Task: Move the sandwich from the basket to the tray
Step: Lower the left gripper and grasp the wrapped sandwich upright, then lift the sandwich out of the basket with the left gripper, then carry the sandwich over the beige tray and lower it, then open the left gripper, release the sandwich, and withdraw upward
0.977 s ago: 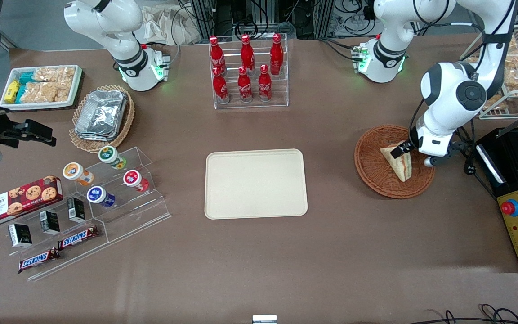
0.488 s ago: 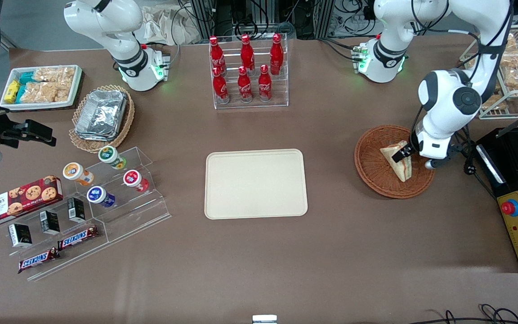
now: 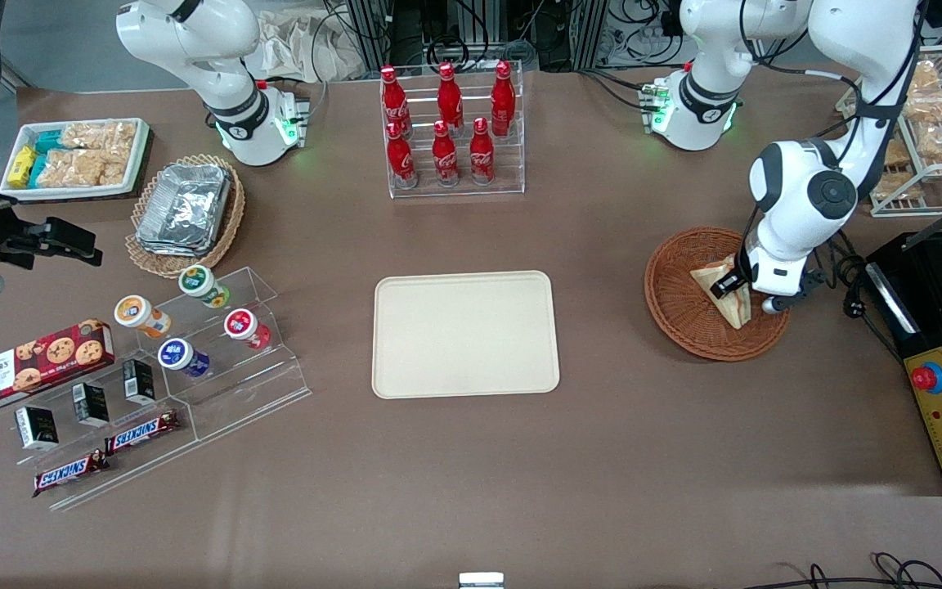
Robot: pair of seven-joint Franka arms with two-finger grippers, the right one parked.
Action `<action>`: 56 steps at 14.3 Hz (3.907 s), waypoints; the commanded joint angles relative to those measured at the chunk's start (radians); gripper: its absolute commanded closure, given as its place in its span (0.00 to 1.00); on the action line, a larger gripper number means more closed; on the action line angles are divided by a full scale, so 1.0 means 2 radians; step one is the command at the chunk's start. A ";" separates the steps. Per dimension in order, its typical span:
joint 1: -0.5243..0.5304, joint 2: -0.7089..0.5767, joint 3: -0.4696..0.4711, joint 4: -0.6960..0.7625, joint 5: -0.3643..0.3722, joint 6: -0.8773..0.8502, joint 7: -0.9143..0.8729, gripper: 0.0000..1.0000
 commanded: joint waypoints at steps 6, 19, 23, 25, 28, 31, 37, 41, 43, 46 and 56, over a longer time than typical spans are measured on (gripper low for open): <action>0.002 -0.088 -0.001 0.184 0.010 -0.315 0.083 1.00; -0.017 0.053 -0.243 0.462 0.065 -0.513 -0.030 1.00; -0.036 0.142 -0.265 0.426 0.092 -0.373 -0.060 1.00; -0.043 0.189 -0.264 0.427 0.130 -0.319 -0.087 1.00; -0.068 0.243 -0.264 0.429 0.208 -0.269 -0.171 1.00; -0.078 0.265 -0.264 0.429 0.223 -0.250 -0.180 1.00; -0.092 0.293 -0.263 0.429 0.240 -0.217 -0.180 1.00; -0.093 0.304 -0.262 0.430 0.257 -0.201 -0.179 0.27; -0.092 0.303 -0.263 0.430 0.256 -0.202 -0.180 0.00; -0.087 0.294 -0.263 0.432 0.253 -0.204 -0.196 0.00; 0.015 0.083 -0.266 0.465 0.135 -0.376 -0.201 0.00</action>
